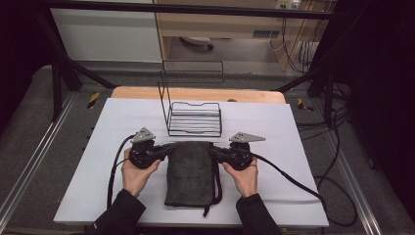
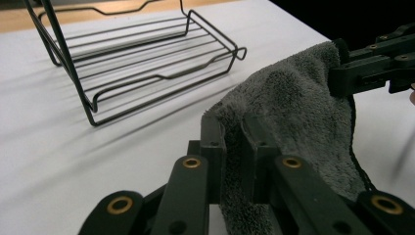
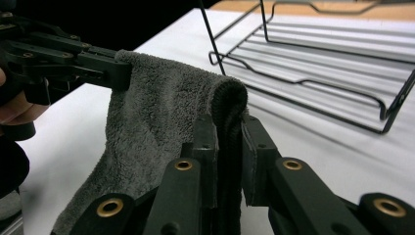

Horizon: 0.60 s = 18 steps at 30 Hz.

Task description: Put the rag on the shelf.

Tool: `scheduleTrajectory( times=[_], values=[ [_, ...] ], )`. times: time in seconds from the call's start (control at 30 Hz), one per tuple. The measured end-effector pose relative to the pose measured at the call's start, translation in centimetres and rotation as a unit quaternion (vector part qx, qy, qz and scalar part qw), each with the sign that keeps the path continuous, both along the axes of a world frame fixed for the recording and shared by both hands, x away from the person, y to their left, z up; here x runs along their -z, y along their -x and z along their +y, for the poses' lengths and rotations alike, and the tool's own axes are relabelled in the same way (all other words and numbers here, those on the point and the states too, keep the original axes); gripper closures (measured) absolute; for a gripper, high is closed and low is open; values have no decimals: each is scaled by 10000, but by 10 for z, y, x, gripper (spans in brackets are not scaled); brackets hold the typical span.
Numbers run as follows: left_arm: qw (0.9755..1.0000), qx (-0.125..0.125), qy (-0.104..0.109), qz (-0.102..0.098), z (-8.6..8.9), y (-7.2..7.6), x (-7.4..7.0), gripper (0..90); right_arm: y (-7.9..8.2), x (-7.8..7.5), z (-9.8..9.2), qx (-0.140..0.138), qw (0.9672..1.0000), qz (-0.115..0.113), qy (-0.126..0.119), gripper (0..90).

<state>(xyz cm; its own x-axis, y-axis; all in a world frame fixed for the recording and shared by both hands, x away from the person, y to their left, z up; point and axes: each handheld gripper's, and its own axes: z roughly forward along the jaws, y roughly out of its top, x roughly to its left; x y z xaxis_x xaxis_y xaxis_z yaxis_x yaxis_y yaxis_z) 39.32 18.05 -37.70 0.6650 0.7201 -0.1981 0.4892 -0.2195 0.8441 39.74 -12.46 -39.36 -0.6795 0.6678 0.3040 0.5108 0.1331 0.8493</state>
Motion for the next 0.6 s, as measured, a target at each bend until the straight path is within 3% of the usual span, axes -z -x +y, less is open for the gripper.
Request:
scheduleTrajectory(
  times=[0.6],
  values=[
    [9978, 16, 286, -605, -1, 20, -31, 814, 17, -31, -5, 22, 9969, -778, -128, 798]
  ],
)
